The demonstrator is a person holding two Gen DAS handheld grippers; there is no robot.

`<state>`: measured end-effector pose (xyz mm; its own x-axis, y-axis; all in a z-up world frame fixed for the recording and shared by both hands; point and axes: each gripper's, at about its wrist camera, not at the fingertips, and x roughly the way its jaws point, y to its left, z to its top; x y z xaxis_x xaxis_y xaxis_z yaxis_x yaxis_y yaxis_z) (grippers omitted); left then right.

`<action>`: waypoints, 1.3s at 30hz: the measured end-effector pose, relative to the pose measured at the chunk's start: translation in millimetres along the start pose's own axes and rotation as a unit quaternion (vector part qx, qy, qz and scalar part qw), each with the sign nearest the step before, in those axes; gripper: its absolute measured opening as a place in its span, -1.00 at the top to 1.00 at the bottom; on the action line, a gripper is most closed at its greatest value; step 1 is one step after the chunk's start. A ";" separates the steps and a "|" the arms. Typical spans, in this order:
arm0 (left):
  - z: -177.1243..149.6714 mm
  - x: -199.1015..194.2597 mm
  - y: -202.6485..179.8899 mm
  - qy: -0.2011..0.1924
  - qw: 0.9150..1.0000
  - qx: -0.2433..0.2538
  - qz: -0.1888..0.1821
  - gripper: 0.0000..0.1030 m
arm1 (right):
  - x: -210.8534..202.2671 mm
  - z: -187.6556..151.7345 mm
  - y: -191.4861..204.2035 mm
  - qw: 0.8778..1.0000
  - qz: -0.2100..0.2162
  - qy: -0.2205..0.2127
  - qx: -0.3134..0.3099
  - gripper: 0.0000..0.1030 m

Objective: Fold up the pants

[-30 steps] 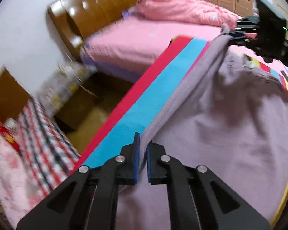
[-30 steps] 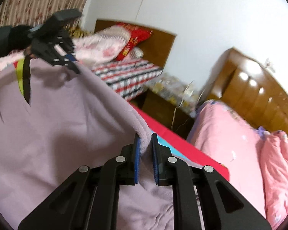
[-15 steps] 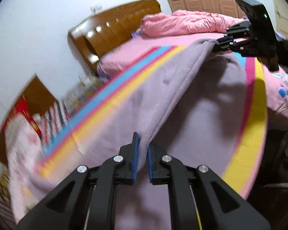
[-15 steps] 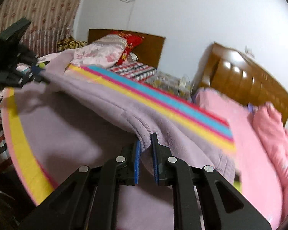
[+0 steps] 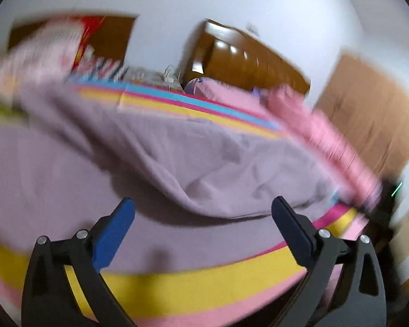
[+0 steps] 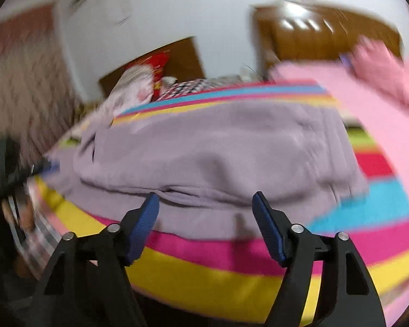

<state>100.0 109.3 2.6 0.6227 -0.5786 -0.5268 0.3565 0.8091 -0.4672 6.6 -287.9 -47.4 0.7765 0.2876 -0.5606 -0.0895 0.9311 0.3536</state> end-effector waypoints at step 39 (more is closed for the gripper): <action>47.9 70.5 45.4 0.063 0.983 -0.171 -0.018 0.92 | 25.8 25.0 -81.9 0.977 -0.053 -0.006 0.207 0.69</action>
<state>193.4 110.2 -21.7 0.5156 -0.6318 -0.5788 0.1091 0.7184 -0.6870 49.6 -362.3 -72.1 0.7758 0.1889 -0.6020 0.2499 0.7841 0.5681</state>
